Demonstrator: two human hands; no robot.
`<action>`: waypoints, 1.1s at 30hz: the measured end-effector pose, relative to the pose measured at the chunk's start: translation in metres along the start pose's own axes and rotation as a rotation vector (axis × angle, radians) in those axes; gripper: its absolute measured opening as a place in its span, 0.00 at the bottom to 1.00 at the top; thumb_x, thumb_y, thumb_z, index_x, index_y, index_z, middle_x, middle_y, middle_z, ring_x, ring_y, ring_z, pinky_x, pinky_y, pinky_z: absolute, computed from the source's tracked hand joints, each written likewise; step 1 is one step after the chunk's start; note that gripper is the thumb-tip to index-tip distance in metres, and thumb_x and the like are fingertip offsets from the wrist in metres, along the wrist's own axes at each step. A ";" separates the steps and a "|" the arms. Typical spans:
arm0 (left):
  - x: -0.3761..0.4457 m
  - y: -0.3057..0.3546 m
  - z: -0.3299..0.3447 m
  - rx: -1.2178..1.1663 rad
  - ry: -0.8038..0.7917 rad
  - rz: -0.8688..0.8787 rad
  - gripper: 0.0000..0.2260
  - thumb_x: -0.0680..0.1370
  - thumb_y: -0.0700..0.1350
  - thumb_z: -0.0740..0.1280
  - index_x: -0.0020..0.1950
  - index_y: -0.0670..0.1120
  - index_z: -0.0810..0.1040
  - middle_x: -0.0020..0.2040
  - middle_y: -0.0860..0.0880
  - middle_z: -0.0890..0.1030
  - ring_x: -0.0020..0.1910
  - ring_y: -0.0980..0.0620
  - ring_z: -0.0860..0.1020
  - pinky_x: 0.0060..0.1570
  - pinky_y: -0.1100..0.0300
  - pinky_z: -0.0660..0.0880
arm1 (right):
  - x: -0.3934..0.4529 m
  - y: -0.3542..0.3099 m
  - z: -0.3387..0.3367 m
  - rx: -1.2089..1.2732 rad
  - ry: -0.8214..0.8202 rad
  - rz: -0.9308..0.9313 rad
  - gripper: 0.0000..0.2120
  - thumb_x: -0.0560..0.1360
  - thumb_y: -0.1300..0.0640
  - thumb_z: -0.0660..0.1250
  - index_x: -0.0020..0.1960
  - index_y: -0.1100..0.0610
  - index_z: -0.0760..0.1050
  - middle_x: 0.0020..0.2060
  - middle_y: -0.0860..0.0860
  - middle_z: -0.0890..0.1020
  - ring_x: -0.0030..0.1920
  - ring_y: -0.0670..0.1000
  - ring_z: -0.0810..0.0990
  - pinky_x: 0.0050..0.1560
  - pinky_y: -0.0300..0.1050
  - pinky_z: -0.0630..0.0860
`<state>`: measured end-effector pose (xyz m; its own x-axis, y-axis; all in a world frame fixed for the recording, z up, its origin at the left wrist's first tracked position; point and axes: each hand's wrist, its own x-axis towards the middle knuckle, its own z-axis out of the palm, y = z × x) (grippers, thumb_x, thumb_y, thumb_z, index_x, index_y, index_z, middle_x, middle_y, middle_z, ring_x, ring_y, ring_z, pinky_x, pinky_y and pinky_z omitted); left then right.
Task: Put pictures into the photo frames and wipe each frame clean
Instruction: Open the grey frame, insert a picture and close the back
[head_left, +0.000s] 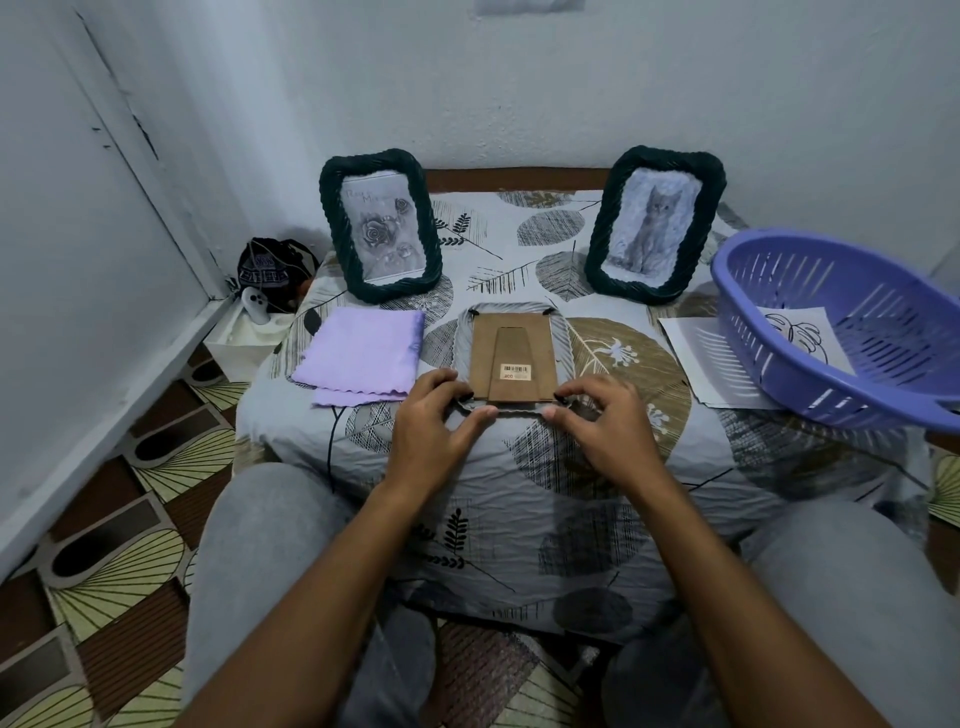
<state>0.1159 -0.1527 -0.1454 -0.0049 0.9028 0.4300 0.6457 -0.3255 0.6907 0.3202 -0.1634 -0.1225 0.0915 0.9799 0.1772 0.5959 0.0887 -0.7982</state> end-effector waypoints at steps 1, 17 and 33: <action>0.000 0.000 0.000 -0.004 0.000 0.000 0.18 0.71 0.50 0.75 0.54 0.39 0.81 0.58 0.45 0.78 0.53 0.56 0.74 0.49 0.82 0.65 | 0.000 0.001 0.000 0.009 -0.001 0.001 0.13 0.70 0.52 0.73 0.54 0.54 0.80 0.54 0.51 0.77 0.62 0.52 0.67 0.57 0.47 0.62; 0.000 0.000 0.000 -0.007 0.016 0.010 0.19 0.71 0.51 0.75 0.55 0.40 0.81 0.58 0.45 0.78 0.54 0.57 0.73 0.48 0.81 0.65 | -0.001 0.000 -0.001 0.017 -0.020 0.017 0.15 0.69 0.52 0.74 0.55 0.53 0.80 0.58 0.54 0.77 0.65 0.53 0.66 0.61 0.49 0.61; 0.001 0.005 -0.002 -0.003 0.018 0.007 0.20 0.71 0.51 0.75 0.57 0.40 0.81 0.58 0.45 0.78 0.53 0.57 0.74 0.53 0.69 0.74 | -0.001 0.001 0.000 0.057 -0.038 0.058 0.27 0.67 0.49 0.76 0.64 0.50 0.74 0.59 0.55 0.74 0.58 0.54 0.75 0.64 0.59 0.73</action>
<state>0.1178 -0.1543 -0.1399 -0.0142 0.8951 0.4457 0.6433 -0.3331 0.6893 0.3206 -0.1638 -0.1238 0.0940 0.9896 0.1085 0.5438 0.0403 -0.8383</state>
